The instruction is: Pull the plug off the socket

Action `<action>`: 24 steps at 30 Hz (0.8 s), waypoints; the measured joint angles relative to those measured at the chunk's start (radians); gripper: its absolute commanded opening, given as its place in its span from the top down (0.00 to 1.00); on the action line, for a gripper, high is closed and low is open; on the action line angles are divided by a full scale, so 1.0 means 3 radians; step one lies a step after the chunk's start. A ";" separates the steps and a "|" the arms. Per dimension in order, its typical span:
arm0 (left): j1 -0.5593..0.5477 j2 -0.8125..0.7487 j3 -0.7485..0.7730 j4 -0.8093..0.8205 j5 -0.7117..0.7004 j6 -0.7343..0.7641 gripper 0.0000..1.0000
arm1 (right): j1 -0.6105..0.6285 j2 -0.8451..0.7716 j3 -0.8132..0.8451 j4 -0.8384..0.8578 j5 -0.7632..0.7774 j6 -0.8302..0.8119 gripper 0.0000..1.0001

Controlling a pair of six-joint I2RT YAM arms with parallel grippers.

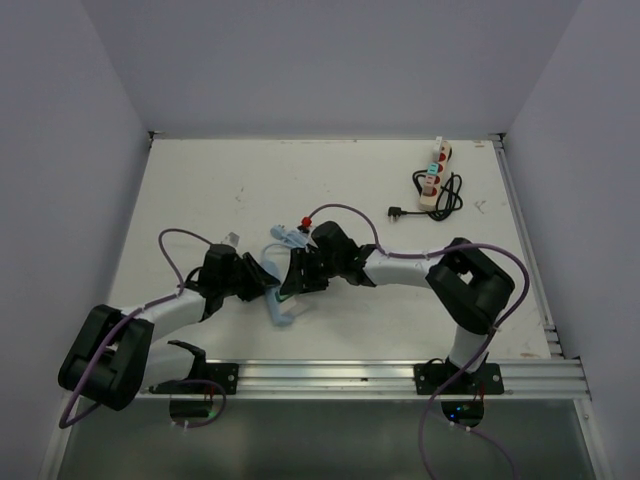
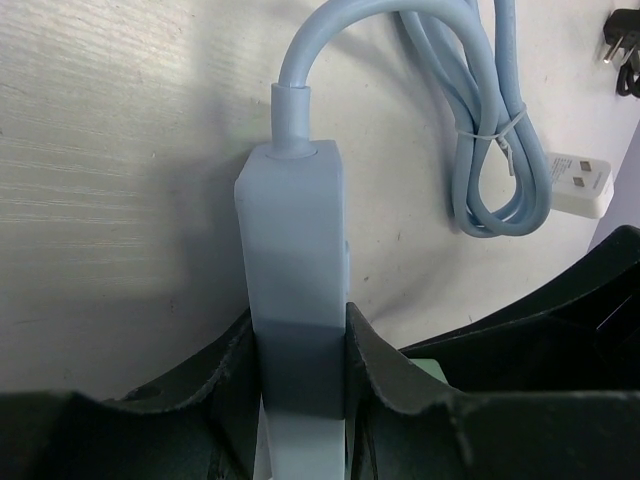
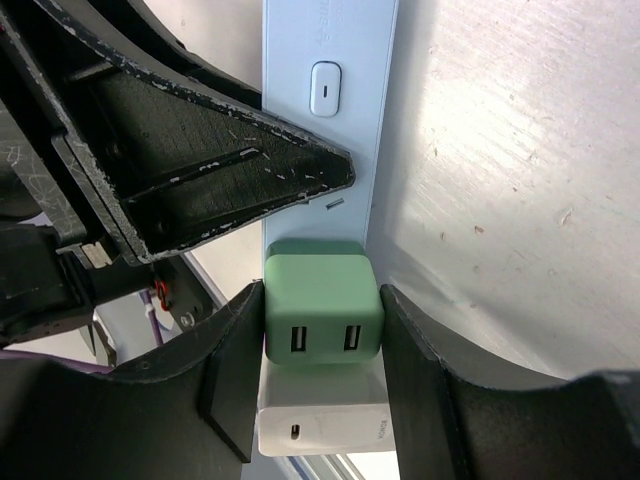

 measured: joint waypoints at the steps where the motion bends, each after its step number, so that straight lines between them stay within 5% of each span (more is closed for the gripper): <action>1: -0.0009 0.0004 0.0010 -0.0019 -0.0008 -0.0001 1.00 | -0.0008 -0.0013 -0.0017 0.0003 -0.0010 -0.0004 1.00; 24: -0.0306 0.0189 0.0397 -0.0294 -0.0308 -0.0056 1.00 | -0.0225 -0.0243 -0.0025 -0.0318 -0.0128 -0.0169 1.00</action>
